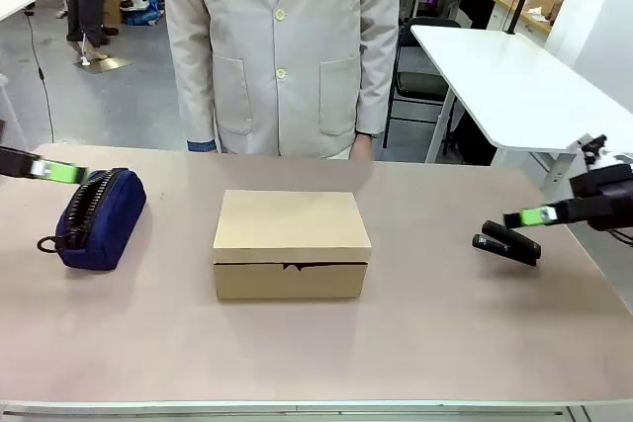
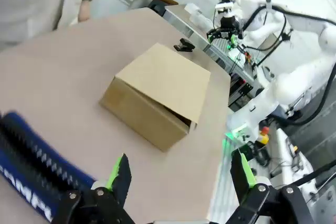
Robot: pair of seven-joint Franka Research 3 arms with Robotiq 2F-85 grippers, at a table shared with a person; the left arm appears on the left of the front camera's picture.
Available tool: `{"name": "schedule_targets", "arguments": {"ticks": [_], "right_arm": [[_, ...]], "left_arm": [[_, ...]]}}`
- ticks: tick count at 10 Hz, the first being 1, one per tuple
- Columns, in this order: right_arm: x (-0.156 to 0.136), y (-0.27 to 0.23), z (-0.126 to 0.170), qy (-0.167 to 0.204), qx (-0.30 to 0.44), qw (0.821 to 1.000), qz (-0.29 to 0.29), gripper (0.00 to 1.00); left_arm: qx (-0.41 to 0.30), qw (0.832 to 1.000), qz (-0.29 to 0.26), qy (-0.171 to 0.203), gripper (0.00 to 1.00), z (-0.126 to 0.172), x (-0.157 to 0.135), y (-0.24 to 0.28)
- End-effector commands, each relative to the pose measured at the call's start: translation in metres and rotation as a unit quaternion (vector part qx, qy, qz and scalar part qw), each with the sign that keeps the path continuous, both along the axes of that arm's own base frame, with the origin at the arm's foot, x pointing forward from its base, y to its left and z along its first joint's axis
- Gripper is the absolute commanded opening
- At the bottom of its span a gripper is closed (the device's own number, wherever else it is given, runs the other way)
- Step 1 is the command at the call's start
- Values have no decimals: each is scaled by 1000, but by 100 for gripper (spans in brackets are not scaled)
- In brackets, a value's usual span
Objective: Pack the item into the box.
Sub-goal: Close the Mailer Box.
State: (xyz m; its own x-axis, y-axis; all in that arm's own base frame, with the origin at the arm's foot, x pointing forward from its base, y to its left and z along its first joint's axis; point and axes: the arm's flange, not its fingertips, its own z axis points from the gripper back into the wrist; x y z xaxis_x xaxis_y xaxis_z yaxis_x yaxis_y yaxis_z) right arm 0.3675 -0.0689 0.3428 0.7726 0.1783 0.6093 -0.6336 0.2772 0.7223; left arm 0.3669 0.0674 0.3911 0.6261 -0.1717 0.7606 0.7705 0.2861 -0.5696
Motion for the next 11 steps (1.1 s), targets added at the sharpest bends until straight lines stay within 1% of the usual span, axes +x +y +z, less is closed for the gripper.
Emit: {"name": "schedule_targets", "arguments": {"ticks": [1,2,3,4,11], "right_arm": [[-11,-16,6,22,-14,999,-35,100],[-12,-23,4,23,2,998,-59,100],[-2,-19,1,13,17,996,-82,100],[-8,-26,-1,14,-12,999,-32,100],[-8,-26,-1,14,-12,999,-32,100]], "left_arm": [[-47,996,-6,76,100,1,-19,19],[-73,992,1,108,100,-6,-22,26],[-62,993,-17,102,100,-8,-27,23],[-42,996,2,75,100,-3,-22,25],[-42,996,2,75,100,-3,-22,25]]}}
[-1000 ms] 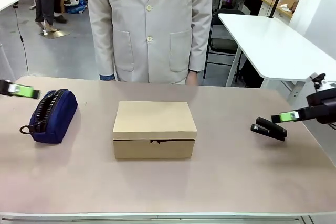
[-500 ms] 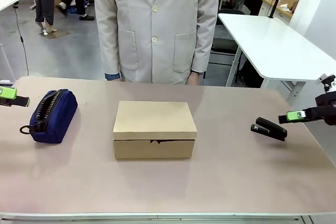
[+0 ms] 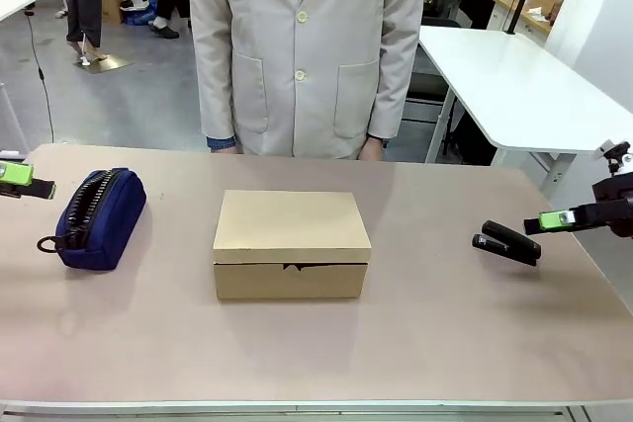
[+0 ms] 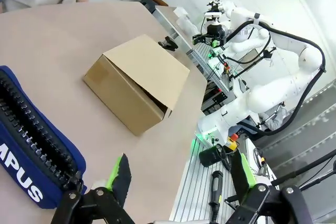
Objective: Pack the item into the box.
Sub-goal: Close the Mailer Box.
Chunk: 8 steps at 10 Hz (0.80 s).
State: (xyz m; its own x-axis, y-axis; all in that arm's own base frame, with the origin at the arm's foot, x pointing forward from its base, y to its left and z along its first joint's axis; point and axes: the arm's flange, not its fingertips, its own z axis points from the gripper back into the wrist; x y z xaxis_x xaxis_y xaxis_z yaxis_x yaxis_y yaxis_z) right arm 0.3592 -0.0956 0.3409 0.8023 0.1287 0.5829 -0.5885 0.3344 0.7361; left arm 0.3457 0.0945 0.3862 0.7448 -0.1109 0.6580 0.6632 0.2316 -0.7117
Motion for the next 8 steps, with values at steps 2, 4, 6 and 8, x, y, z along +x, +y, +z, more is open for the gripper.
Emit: {"name": "schedule_targets", "arguments": {"ticks": [2,4,6,8], "right_arm": [[0,0,1,-1,-4,1000,6,100],[0,0,1,-1,-4,1000,6,100],[0,0,1,-1,-4,1000,6,100],[0,0,1,-1,-4,1000,6,100]], "left_arm": [[1,1000,2,-8,100,2,0,-3],[1,1000,2,-8,100,2,0,-3],[1,1000,2,-8,100,2,0,-3],[1,1000,2,-8,100,2,0,-3]]}}
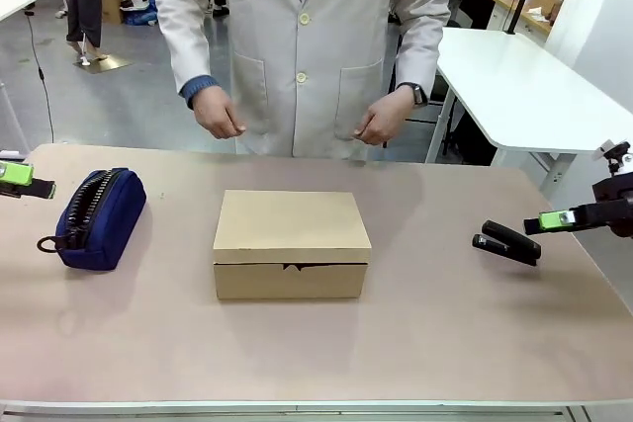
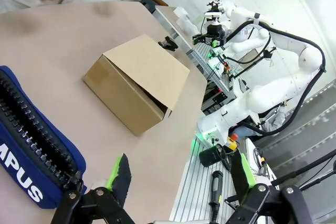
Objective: Pack the item into the box.
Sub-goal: Close the Mailer Box.
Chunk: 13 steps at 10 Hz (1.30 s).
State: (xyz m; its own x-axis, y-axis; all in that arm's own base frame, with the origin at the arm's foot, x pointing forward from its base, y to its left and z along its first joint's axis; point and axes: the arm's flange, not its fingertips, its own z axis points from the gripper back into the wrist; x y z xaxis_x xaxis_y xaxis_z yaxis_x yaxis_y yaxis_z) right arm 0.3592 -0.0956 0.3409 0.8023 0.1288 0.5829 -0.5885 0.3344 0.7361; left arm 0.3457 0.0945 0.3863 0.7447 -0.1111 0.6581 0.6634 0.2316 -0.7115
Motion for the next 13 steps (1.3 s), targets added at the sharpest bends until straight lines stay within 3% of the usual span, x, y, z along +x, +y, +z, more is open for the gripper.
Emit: {"name": "schedule_targets", "arguments": {"ticks": [1,13], "right_arm": [[0,0,1,-1,-4,1000,6,100],[0,0,1,-1,-4,1000,6,100]], "left_arm": [[1,1000,2,-8,100,2,0,-3],[1,1000,2,-8,100,2,0,-3]]}}
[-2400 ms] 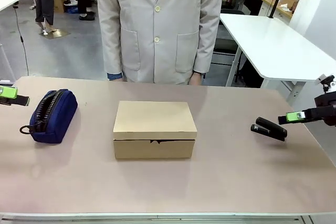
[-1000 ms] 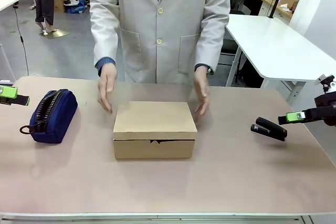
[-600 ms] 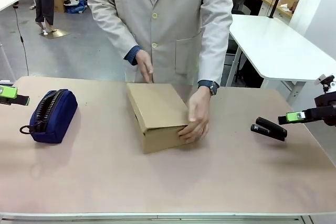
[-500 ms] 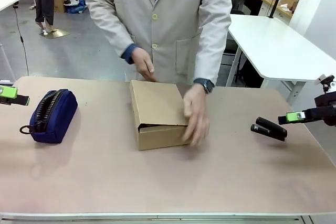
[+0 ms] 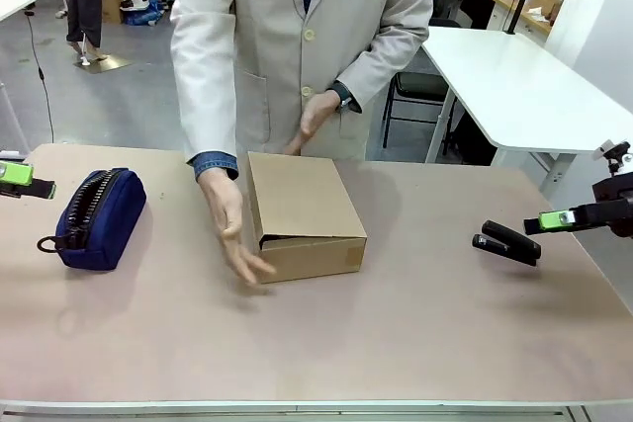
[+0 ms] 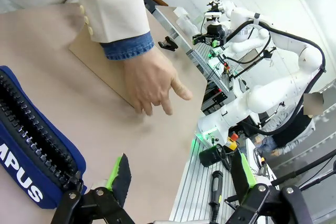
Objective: Pack the item into the box.
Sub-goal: Close the Mailer Box.
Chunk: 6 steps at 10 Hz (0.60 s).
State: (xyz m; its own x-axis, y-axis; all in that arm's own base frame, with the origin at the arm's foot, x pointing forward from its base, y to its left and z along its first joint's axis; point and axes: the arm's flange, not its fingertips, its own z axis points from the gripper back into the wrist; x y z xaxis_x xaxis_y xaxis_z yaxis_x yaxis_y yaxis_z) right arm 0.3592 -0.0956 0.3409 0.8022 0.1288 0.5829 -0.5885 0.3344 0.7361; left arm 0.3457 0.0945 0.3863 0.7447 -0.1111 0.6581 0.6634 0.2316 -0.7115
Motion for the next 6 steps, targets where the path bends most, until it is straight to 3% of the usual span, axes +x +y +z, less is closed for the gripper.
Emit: {"name": "schedule_targets", "arguments": {"ticks": [1,6], "right_arm": [[0,0,1,-1,-4,1000,6,100],[0,0,1,-1,-4,1000,6,100]], "left_arm": [[1,1000,2,-8,100,2,0,-3],[1,1000,2,-8,100,2,0,-3]]}}
